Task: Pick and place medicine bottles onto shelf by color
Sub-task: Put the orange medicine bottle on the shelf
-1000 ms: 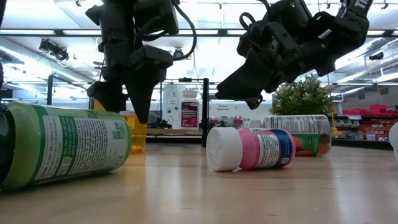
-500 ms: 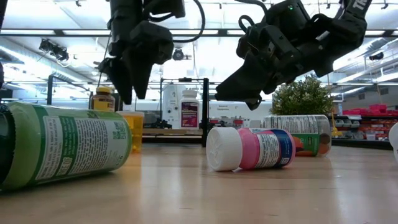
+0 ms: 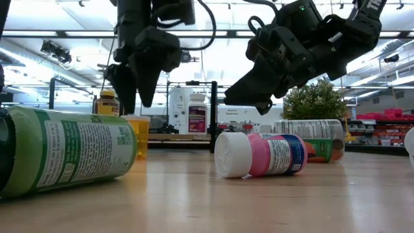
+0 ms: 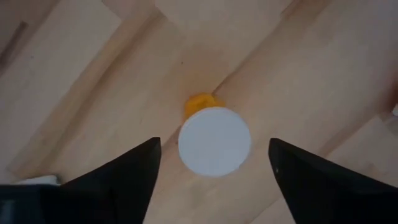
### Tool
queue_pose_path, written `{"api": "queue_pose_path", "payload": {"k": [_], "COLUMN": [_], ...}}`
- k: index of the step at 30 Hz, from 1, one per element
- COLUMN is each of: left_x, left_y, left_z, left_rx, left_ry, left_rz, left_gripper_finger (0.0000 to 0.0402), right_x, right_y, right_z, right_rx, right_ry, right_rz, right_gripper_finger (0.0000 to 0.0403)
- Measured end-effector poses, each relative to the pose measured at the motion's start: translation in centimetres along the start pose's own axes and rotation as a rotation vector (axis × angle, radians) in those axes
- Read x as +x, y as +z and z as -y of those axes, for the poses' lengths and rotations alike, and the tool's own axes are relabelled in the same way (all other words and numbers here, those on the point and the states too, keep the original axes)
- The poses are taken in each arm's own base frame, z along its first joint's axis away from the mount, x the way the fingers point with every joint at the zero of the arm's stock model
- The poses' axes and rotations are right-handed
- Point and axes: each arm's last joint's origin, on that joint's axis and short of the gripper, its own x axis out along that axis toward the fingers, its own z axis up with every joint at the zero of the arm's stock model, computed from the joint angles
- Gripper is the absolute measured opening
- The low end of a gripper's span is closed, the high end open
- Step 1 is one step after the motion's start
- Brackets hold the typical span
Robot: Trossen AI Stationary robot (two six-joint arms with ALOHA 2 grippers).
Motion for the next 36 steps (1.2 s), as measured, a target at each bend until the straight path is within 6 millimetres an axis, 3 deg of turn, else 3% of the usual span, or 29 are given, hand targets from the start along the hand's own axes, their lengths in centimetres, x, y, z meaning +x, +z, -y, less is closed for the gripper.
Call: {"api": "queue_pose_path", "payload": {"k": [6,13,27,36], "left_x": [1.0,2.3,2.3,2.3], "left_y": [0.0,0.1,0.2,0.2], "left_z": [0.3,0.4,0.5,0.5], "left_rx": [-0.004,-0.003,0.000,0.002], "left_ry": [-0.034,-0.001,0.018,0.018], "left_rz": [-0.079,-0.104,-0.063,-0.063], "left_gripper_finger": [0.0361,0.0372,0.0336,0.0278], "right_x": [0.0,0.0,0.0,0.0], "right_y": [-0.1,-0.3,-0.4,-0.4], "right_z": [0.0,0.1,0.1,0.1], "right_rx": [0.000,0.004,0.006,0.006], "right_ry": [-0.003,-0.008,-0.010,-0.010], "right_rz": [-0.014,-0.030,-0.038,-0.038], "right_gripper_finger": [0.0117,0.0117,0.0117,0.0117]}}
